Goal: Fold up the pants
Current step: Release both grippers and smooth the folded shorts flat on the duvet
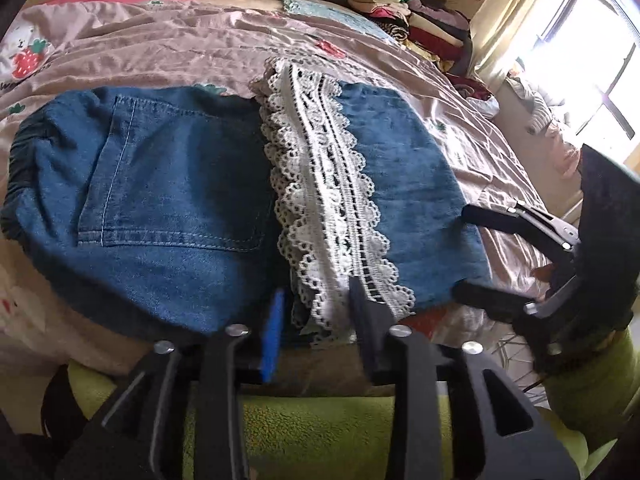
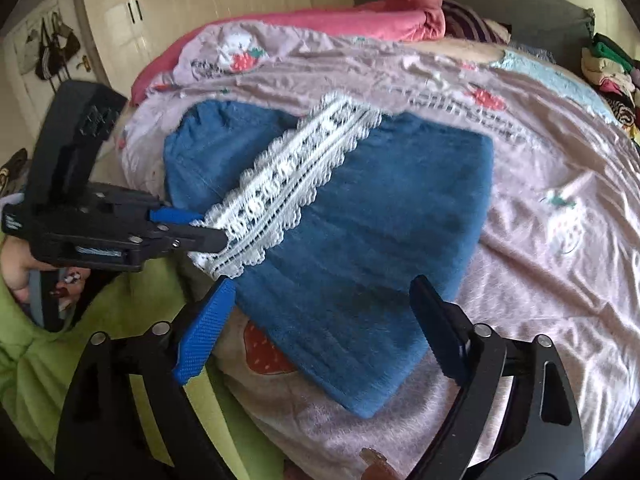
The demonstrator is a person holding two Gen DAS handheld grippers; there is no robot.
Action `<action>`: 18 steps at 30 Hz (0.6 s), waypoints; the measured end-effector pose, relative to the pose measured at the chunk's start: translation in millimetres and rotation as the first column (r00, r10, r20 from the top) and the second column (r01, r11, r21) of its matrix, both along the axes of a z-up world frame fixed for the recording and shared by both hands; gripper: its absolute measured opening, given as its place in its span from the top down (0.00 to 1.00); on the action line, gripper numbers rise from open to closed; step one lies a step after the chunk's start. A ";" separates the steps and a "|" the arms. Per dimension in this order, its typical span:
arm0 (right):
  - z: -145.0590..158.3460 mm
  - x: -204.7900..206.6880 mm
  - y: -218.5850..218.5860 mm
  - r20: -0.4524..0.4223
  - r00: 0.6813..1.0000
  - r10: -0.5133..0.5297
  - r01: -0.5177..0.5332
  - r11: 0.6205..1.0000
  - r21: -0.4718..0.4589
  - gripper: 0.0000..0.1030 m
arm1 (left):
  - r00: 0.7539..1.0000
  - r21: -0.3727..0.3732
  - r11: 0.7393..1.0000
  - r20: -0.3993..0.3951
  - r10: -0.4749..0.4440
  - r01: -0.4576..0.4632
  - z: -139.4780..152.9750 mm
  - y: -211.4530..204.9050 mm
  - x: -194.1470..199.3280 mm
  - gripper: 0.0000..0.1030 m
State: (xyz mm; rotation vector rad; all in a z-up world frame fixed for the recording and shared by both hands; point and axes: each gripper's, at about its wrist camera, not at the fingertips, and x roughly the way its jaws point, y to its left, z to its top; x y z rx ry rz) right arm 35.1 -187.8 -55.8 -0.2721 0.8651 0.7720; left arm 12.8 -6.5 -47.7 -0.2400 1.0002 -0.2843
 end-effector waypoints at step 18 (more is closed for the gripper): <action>9.8 -2.8 -16.4 -0.004 0.997 -0.072 0.072 0.997 0.019 0.23 | 0.997 0.070 0.997 0.067 0.024 -0.029 25.4 9.4 -9.2 0.29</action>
